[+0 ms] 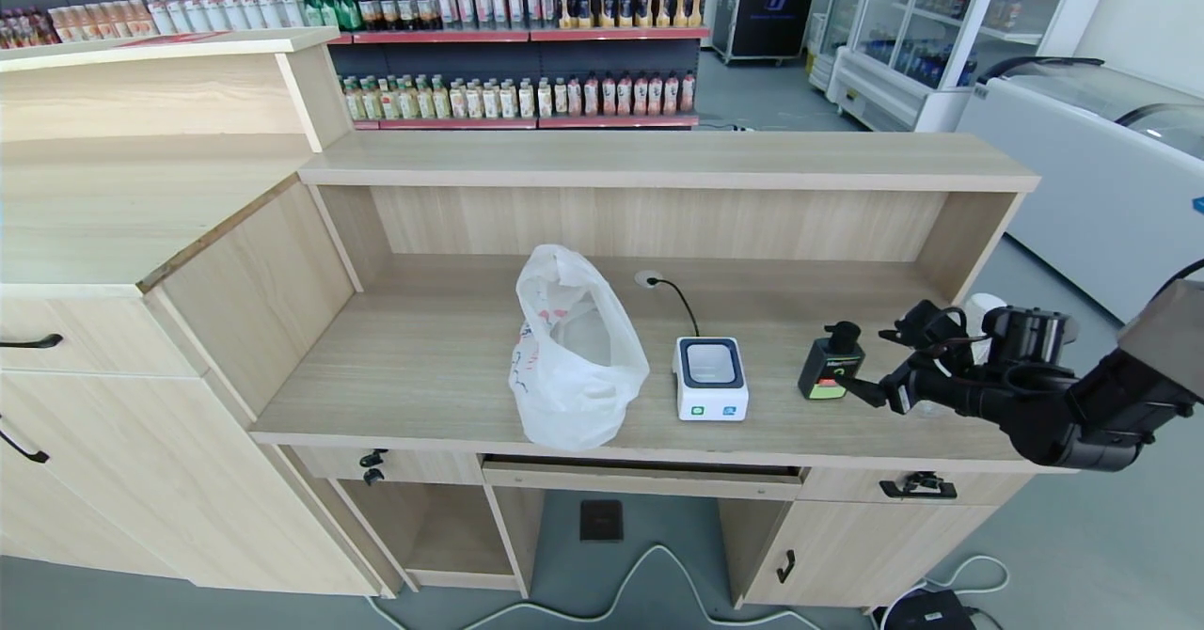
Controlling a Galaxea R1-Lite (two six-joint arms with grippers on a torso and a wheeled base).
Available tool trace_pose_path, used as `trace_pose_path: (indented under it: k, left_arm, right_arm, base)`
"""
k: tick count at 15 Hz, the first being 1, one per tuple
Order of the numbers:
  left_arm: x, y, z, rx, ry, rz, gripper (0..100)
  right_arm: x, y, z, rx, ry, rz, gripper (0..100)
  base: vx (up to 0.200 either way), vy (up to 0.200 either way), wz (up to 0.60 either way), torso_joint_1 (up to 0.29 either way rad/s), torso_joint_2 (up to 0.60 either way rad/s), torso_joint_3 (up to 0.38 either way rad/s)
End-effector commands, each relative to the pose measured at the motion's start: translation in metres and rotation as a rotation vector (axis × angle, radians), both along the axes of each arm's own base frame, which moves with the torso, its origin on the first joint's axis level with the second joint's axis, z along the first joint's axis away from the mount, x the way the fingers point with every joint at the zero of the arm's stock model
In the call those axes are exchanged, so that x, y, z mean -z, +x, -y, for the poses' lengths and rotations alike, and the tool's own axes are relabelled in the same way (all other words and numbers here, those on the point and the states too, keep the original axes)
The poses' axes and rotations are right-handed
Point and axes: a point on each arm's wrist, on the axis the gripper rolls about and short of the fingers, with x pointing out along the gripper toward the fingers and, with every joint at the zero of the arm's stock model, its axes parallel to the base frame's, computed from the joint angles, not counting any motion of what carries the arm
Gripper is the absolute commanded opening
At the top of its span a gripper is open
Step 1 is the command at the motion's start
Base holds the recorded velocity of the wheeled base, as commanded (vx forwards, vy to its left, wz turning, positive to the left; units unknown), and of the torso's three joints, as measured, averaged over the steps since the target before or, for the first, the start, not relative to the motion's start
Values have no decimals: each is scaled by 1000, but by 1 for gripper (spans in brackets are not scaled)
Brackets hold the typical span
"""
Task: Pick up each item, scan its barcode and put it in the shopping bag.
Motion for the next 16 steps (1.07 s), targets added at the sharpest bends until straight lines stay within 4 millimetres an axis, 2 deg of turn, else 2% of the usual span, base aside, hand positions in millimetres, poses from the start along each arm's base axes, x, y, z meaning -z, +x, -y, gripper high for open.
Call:
trace_pose_path:
  k: [1,5,10,16]
  left_arm:
    - [0,0,0,-2,0,0,100]
    - [0,0,0,-2,0,0,100]
    - [0,0,0,-1,0,1,100]
    - [0,0,0,-2,0,0,100]
  right_arm:
    - [9,3,-5,-13,-1,-15,100]
    - [16,6,-10,-36,-25,-15,100]
    - [16,19,-13,-60,-25,18,100]
    - [31,26,-20,-101,-15,-8,100]
  base:
    - [0,0,0,0,0,0]
    - [0,0,0,0,0,0]
    - [0,0,0,0,0,0]
    - [0,0,0,0,0,0]
